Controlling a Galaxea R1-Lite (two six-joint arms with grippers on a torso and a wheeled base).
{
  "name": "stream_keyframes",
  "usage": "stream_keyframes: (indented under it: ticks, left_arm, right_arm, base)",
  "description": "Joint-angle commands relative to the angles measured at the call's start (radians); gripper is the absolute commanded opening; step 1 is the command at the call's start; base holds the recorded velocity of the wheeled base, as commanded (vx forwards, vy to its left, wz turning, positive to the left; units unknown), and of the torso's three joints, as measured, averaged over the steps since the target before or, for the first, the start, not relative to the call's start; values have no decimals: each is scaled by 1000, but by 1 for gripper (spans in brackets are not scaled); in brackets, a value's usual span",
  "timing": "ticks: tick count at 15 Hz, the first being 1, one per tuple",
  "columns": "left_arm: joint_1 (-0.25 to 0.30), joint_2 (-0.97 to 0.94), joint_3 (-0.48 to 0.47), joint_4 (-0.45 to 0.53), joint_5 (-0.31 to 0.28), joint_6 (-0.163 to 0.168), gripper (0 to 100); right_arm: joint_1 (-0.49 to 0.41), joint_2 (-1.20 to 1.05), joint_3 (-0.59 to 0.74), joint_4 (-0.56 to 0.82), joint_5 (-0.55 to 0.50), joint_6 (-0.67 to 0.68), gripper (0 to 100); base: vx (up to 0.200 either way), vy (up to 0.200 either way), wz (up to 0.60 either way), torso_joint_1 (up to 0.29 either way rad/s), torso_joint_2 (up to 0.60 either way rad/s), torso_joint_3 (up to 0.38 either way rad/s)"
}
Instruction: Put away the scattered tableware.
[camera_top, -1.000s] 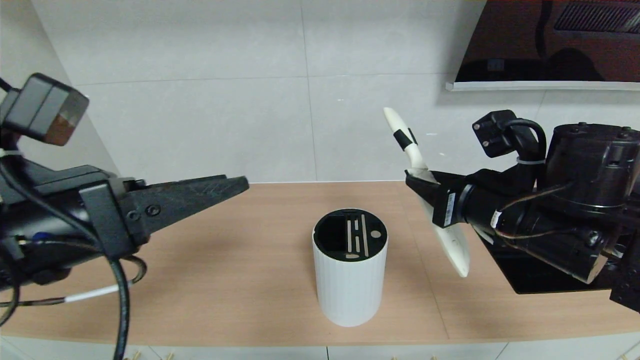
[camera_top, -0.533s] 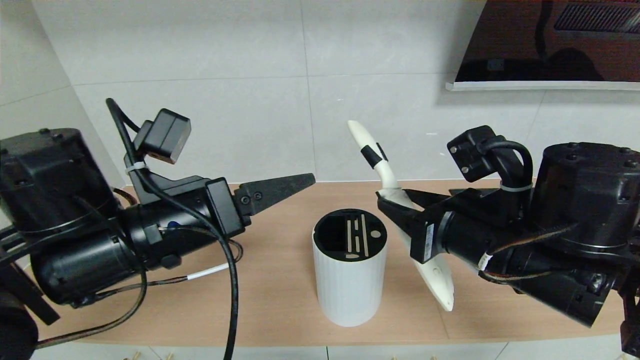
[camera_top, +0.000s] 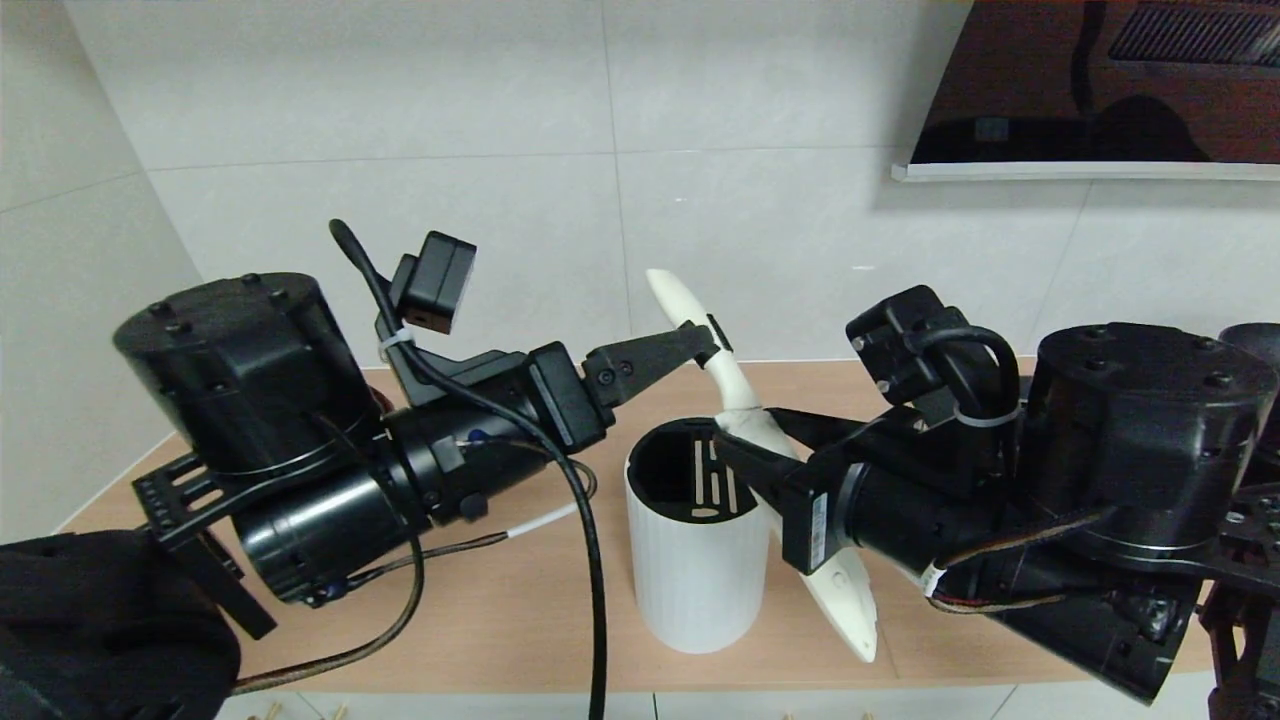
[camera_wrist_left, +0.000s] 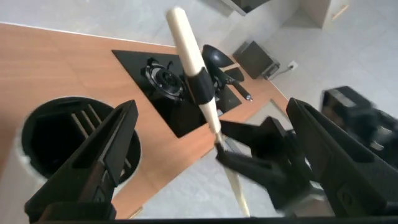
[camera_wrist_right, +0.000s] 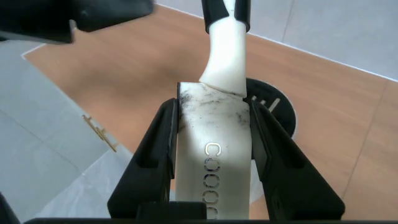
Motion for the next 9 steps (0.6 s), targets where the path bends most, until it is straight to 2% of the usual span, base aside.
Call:
stream_keyframes:
  ticks: [1,4,6,9]
  left_arm:
    - [-38,51,-24,-4,31,0,100]
    - [-49,83,-43,-54,77,0,100]
    - [-49,95,-43,-93,83,1,100]
    - [-49,100,-43,-94,83,1,100]
  right_arm:
    - [8,37,1,-25,-1,0,0]
    - [23,50,2,-40,-13,0,0]
    - [31,48,2,-40,-15,0,0]
    - [32,47,4,-42,-16,0,0]
  base:
    - [0,0,0,0,0,0]
    - [0,0,0,0,0,0]
    - [0,0,0,0,0,0]
    - [0,0,0,0,0,0]
